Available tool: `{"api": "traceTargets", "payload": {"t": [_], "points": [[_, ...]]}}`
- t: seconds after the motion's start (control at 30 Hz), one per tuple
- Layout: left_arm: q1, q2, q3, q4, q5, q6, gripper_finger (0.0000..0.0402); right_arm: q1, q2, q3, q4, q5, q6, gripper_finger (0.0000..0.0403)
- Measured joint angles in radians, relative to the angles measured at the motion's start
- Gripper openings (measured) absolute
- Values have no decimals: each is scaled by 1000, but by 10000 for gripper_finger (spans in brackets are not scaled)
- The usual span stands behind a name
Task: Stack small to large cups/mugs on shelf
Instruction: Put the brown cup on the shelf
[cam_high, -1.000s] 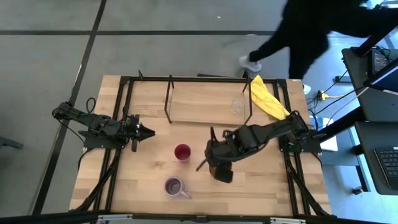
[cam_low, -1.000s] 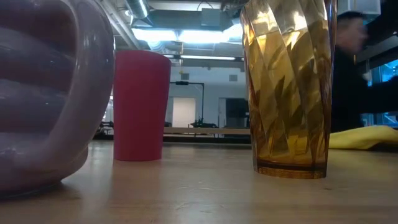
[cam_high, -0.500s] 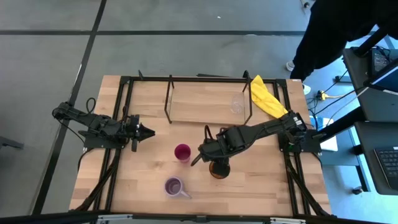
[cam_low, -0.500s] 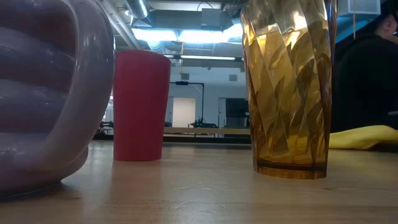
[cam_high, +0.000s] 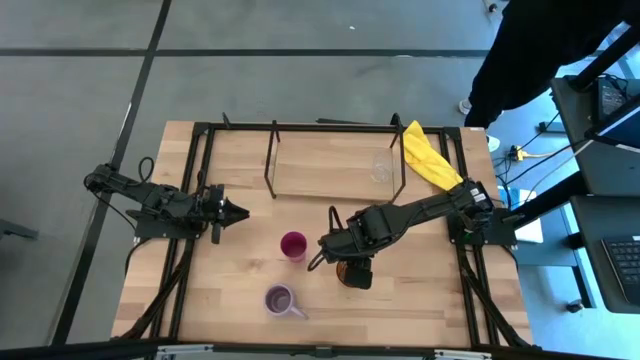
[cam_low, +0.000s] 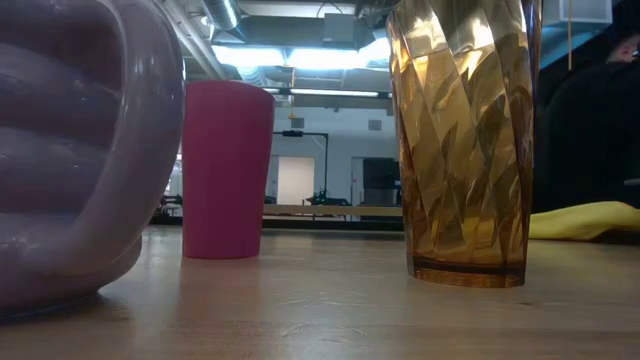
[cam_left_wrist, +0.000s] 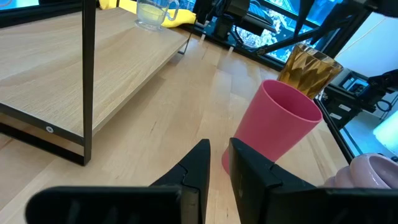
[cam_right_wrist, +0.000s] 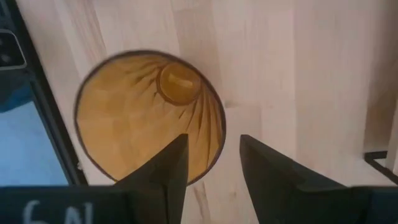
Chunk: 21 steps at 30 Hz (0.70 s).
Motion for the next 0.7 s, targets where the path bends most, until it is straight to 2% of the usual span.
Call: {"api": "traceTargets", "payload": {"t": [0.37,0.7], "points": [[0,0,0,0,0,0,53,0,0,-18,36,47,-12,146],[0,0,0,0,0,0,53,0,-1,-32,53,47,-13,146]]}}
